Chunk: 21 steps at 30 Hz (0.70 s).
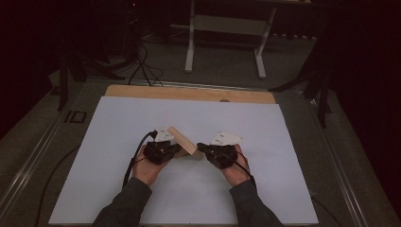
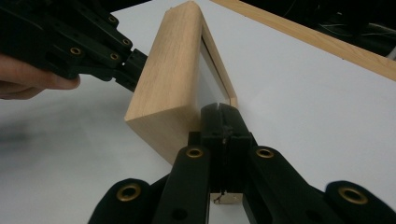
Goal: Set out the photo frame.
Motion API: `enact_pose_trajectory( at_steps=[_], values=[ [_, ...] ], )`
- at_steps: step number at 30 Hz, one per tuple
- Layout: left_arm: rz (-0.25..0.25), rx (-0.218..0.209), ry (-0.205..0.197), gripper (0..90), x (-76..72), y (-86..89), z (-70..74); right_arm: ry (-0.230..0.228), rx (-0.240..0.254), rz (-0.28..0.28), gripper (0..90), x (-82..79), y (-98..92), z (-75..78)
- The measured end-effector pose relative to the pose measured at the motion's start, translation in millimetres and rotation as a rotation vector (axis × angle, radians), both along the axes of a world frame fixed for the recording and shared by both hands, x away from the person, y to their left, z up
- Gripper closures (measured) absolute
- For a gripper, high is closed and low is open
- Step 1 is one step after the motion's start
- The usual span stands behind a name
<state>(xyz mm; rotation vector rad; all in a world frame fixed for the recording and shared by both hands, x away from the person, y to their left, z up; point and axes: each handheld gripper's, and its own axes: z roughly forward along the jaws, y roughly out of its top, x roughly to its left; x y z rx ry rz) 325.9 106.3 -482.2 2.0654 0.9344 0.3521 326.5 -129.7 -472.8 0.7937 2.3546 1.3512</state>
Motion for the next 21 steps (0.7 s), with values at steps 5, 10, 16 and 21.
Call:
enact_pose_trajectory(
  at_steps=[5,10,16,21],
  values=[
    [0.003,-0.001,-0.001,89.2,0.5,0.5,-0.1,0.000,-0.004,0.009,89.7,-1.6,1.0,0.3],
    [0.005,0.002,-0.003,89.2,1.0,1.1,0.0,-0.002,-0.008,0.019,89.7,-2.8,2.3,0.5],
    [0.006,0.007,-0.004,89.2,0.8,0.8,0.3,-0.004,-0.008,0.027,89.7,-3.6,2.9,0.5],
    [0.011,0.017,-0.002,89.2,2.2,1.4,1.0,-0.003,-0.011,0.043,89.7,-5.5,5.6,0.7]
  ],
)
